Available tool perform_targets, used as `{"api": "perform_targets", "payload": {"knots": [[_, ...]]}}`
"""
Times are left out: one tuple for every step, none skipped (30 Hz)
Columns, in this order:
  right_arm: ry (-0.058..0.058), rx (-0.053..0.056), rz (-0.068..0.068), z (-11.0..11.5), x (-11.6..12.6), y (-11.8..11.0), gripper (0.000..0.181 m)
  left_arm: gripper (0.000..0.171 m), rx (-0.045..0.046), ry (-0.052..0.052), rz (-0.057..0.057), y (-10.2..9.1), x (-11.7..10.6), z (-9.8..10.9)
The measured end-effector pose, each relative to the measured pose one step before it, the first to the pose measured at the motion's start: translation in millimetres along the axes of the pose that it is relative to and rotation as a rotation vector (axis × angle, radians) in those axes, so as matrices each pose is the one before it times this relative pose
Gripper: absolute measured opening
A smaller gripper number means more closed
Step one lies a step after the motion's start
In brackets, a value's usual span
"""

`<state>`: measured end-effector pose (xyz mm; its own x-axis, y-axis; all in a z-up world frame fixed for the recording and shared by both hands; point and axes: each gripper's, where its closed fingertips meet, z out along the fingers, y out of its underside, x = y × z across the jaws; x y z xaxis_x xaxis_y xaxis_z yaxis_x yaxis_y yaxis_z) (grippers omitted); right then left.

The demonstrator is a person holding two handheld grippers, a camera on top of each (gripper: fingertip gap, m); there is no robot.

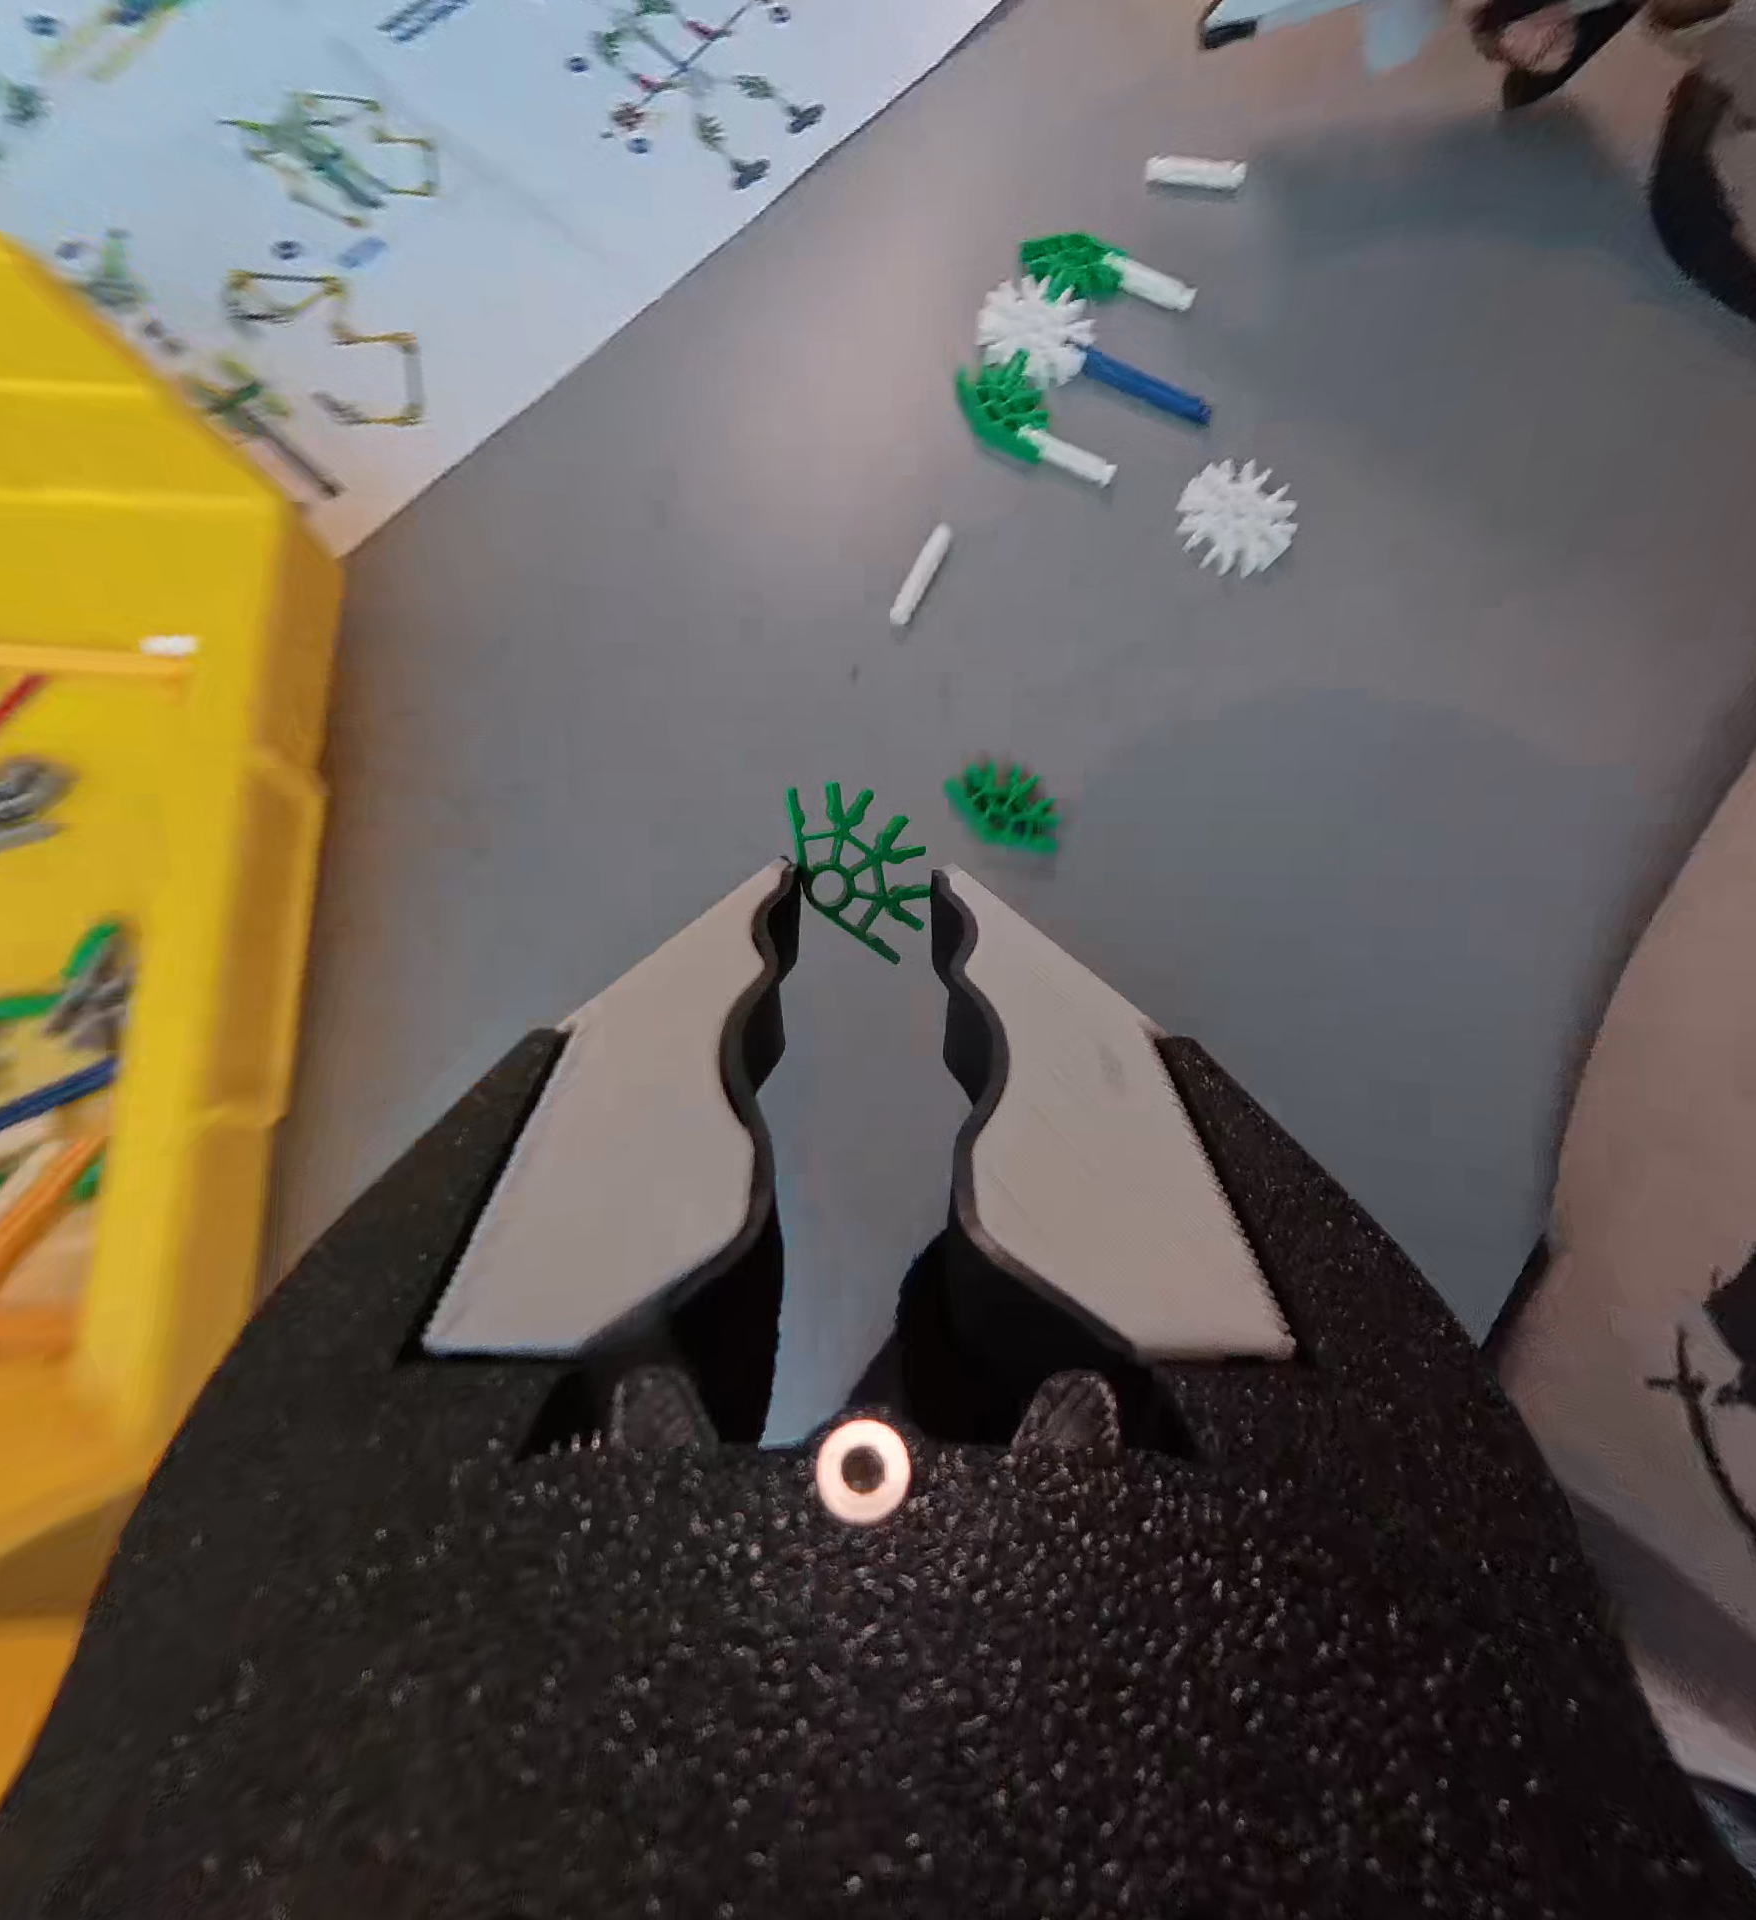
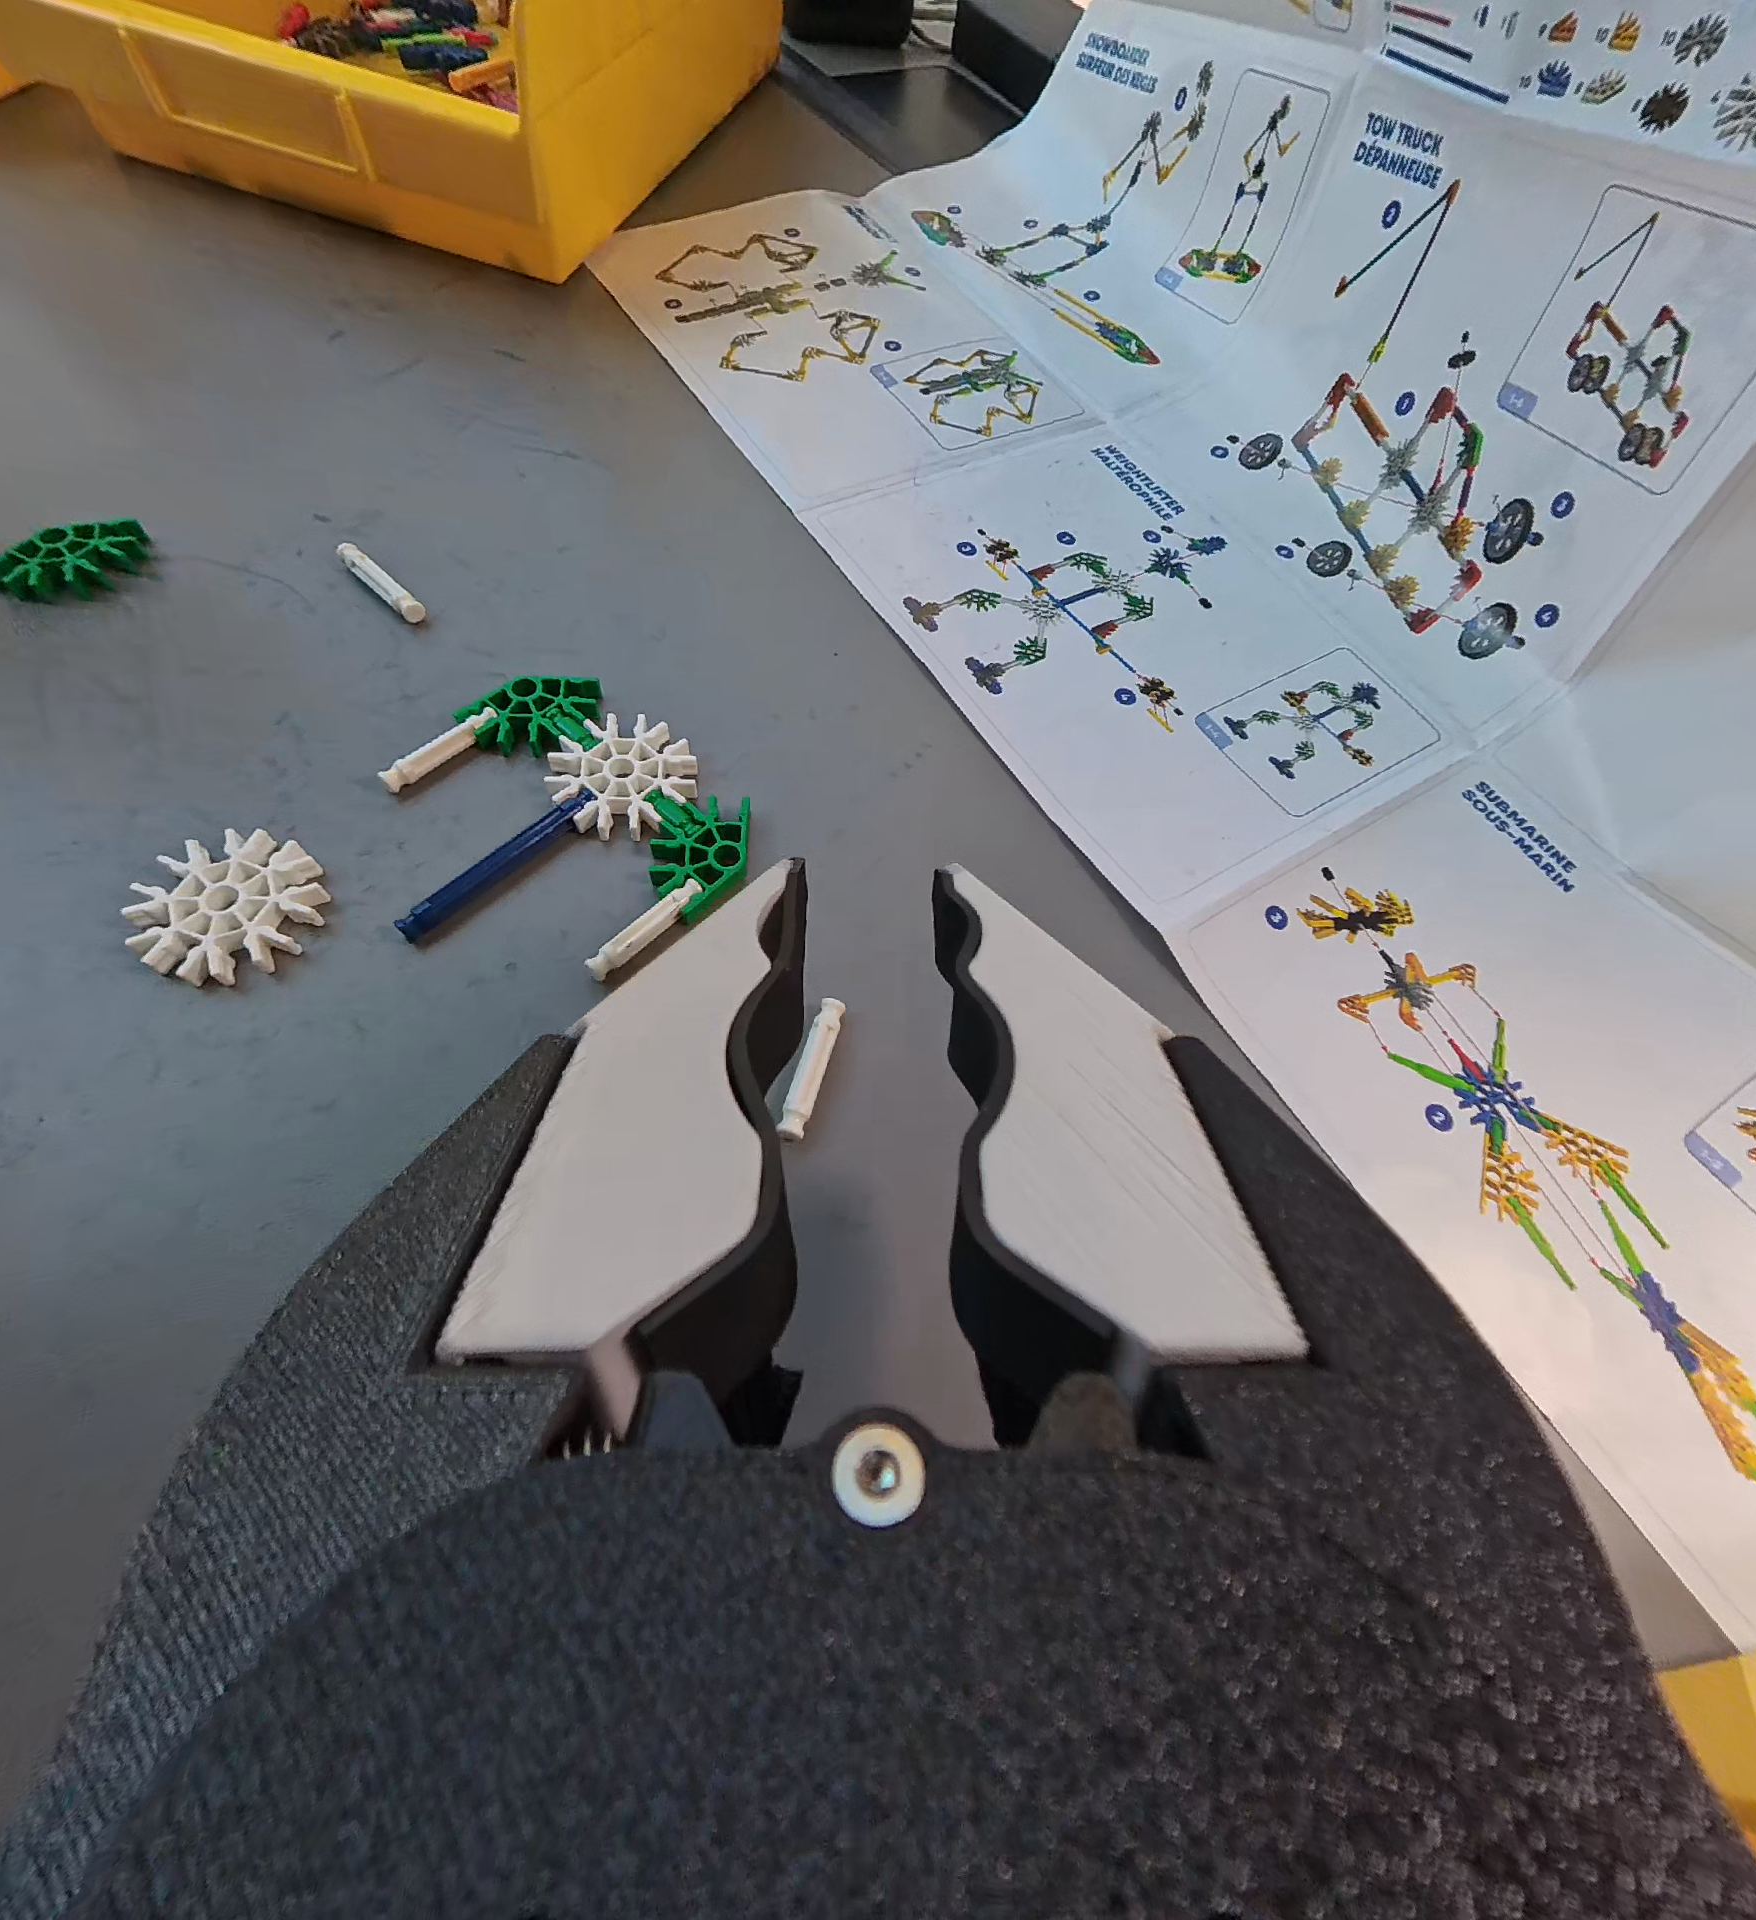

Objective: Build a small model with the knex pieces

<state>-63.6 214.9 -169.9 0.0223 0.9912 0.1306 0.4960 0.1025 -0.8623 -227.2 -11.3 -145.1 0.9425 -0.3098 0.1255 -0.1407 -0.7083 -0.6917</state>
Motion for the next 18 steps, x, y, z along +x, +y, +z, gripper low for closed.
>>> {"api": "perform_targets", "payload": {"knots": [[0.0068,-0.0060,-0.0050,0.02,0.53,1.04,0.023,0.023,0.02411,0.0457,-0.0376,-9.75,0.87,20.52],[0.0082,-0.0077,-0.0028,0.05,1.24,1.53,0.023,0.023,0.01357,0.0197,-0.0314,-8.99,-4.37,18.08],[0.0095,-0.0115,-0.0033,0.04,1.59,2.28,0.023,0.023,-0.00287,0.0096,-0.0181,-7.30,-5.79,16.08],[0.0084,-0.0162,-0.0053,0.12,1.39,3.23,0.023,0.023,-0.01594,-0.0150,-0.0067,-5.39,-9.08,14.36],[0.0081,-0.0228,-0.0066,0.16,1.24,4.37,0.023,0.024,-0.02122,-0.0440,0.0017,-3.72,-12.54,12.01],[0.0114,-0.0322,-0.0081,0.50,1.62,5.88,0.023,0.024,-0.02311,-0.0383,0.0018,-1.23,-10.29,9.90],[0.0087,-0.0435,-0.0112,0.70,0.88,7.25,0.024,0.024,-0.01435,-0.0122,-0.0059,0.39,-5.31,7.64],[-0.0056,-0.0431,-0.0136,0.54,-1.47,6.44,0.025,0.024,-0.00239,0.0021,-0.0158,1.65,-2.65,6.09],[-0.0165,-0.0334,-0.0025,0.27,-3.07,4.63,0.026,0.024,0.00276,-0.0019,-0.0220,3.06,-3.24,4.99],[-0.0245,-0.0202,0.0159,0.34,-3.79,2.68,0.027,0.024,0.01900,-0.0021,-0.0167,1.58,-2.57,2.82],[-0.0331,-0.0124,0.0267,0.60,-4.70,1.82,0.028,0.024,0.03156,0.0119,-0.0136,-0.93,0.40,0.04],[-0.0310,-0.0098,0.0283,0.93,-3.90,1.72,0.029,0.024,0.01407,0.0167,-0.0188,0.81,1.45,-0.28],[-0.0222,-0.0091,0.0213,1.07,-2.55,1.85,0.031,0.024,0.01165,0.0135,-0.0179,0.82,1.23,-0.13],[-0.0046,0.0025,0.0090,-0.20,-0.15,-0.60,0.033,0.026,0.01582,0.0126,-0.0148,-0.14,0.93,-0.40],[-0.0086,0.0012,0.0105,-0.44,-0.71,-0.57,0.033,0.028,0.01481,0.0116,-0.0123,-0.53,0.81,-0.40],[-0.0052,-0.0021,0.0152,-0.10,-0.10,0.16,0.034,0.029,0.01110,0.0080,-0.0060,-0.27,0.36,-0.22],[0.0031,0.0004,0.0099,-0.08,0.94,-0.06,0.034,0.030,0.00757,0.0040,0.0033,-0.18,0.03,-0.10],[0.0054,-0.0032,0.0036,0.06,0.89,0.59,0.034,0.030,0.00584,0.0013,0.0088,-0.08,-0.03,-0.05]]}}
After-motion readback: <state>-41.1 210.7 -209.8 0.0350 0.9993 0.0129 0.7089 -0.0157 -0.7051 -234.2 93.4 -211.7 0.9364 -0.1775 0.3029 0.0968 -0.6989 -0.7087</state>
